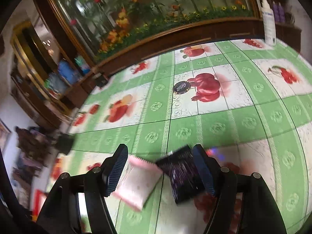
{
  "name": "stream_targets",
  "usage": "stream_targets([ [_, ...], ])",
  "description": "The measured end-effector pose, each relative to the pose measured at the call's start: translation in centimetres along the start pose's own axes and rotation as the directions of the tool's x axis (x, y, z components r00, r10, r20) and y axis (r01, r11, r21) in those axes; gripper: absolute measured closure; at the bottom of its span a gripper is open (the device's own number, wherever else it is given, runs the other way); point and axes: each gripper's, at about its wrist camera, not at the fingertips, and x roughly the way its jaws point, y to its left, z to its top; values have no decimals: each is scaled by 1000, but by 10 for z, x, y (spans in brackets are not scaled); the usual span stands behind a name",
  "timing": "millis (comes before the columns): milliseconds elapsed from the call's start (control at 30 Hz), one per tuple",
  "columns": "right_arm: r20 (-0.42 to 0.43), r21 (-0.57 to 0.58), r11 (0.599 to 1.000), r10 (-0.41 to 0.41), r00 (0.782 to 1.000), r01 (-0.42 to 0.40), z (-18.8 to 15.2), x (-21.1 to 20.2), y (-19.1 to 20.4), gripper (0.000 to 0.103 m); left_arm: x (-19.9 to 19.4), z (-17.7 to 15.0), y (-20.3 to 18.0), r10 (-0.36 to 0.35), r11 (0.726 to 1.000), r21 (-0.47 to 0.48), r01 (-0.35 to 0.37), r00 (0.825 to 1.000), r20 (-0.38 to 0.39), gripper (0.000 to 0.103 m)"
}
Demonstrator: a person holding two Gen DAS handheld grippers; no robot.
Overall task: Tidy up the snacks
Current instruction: 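Move both grippers from the tray toward the pink-white and purple packets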
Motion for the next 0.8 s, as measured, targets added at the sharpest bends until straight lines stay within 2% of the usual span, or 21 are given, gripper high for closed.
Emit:
stream_targets([
  [67,-32,7,1000,2,999,-2,-1,11,9,33,0,1,-1,-1,1000,0,1,1000,2,20],
  [133,-48,-29,998,-54,997,53,-6,20,19,33,0,1,-2,-3,1000,1,3,1000,0,20],
  [267,-10,-160,974,-165,986,161,-19,22,36,34,0,0,-5,-15,1000,3,15,1000,-11,20],
  [367,3,-257,935,-254,967,246,-29,21,45,46,-1,-1,-6,-24,1000,2,24,1000,-19,20],
  [400,10,-272,925,-274,962,266,-32,18,45,55,-2,-2,-7,-26,1000,2,26,999,-21,20],
  [533,-2,-270,930,-258,966,248,-42,1,33,64,-9,-4,-11,-35,999,7,35,999,-20,20],
  [733,-20,-299,931,-224,974,208,-85,-55,9,63,-26,-4,-25,-75,997,33,75,997,8,20],
  [800,-44,-295,940,-191,980,170,-103,-76,-3,63,-28,-4,-34,-94,995,46,94,996,9,20],
])
